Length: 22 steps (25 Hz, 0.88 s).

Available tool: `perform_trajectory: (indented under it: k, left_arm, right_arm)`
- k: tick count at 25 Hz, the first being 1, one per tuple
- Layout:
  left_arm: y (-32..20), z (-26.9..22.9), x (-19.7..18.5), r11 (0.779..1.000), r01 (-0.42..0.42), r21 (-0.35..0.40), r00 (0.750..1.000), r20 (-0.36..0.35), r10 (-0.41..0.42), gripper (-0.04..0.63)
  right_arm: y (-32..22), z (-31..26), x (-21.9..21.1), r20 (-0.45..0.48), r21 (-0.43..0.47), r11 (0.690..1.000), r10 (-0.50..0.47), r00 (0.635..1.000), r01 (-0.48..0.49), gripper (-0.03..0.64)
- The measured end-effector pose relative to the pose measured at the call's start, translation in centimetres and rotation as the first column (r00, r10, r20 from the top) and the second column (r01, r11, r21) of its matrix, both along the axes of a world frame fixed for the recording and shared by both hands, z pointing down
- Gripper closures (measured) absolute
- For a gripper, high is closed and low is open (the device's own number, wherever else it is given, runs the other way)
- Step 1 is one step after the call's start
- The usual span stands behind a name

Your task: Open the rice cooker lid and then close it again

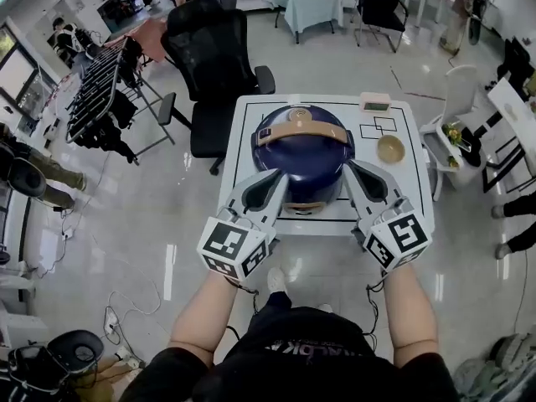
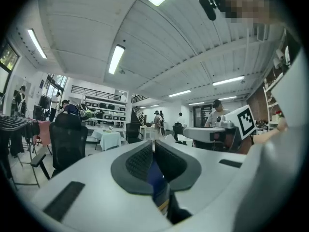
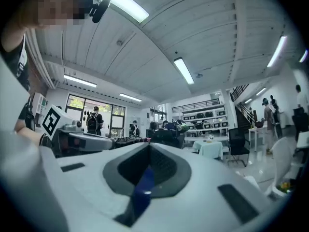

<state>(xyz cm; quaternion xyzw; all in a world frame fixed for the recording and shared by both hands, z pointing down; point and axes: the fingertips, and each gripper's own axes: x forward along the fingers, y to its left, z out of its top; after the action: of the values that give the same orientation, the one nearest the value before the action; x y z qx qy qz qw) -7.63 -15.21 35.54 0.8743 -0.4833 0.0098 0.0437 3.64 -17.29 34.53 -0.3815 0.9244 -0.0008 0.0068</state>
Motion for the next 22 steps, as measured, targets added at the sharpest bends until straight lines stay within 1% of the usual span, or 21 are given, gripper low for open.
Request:
perform_trajectory:
  k: [2, 10, 13, 17, 22]
  left_arm:
    - [1.9, 0.0, 1.5, 1.0, 0.01, -0.004, 1.0, 0.001, -0.01, 0.591]
    - [9.4, 0.3, 6.5, 0.997, 0.072, -0.014, 0.997, 0.012, -0.071, 0.592]
    - [11.9, 1.0, 7.9, 0.996, 0.088, -0.031, 0.996, 0.017, -0.088, 0.592]
    - [14.5, 2.0, 9.1, 0.993, 0.105, -0.059, 0.994, 0.016, -0.105, 0.592]
    - [16.4, 2.7, 9.3, 0.99, 0.117, -0.08, 0.993, -0.006, -0.118, 0.592]
  right_arm:
    - [1.8, 0.0, 1.0, -0.011, 0.004, 1.0, -0.026, 1.0, 0.026, 0.615]
    - [8.4, 0.4, 5.1, 0.001, -0.004, 0.993, -0.12, 0.993, 0.12, 0.615]
    - [10.5, 0.7, 6.1, 0.012, -0.019, 0.989, -0.149, 0.989, 0.149, 0.615]
    - [12.7, 1.1, 6.6, 0.011, -0.029, 0.982, -0.185, 0.983, 0.186, 0.615]
    - [14.5, 1.8, 6.3, 0.015, -0.053, 0.978, -0.2, 0.98, 0.201, 0.615]
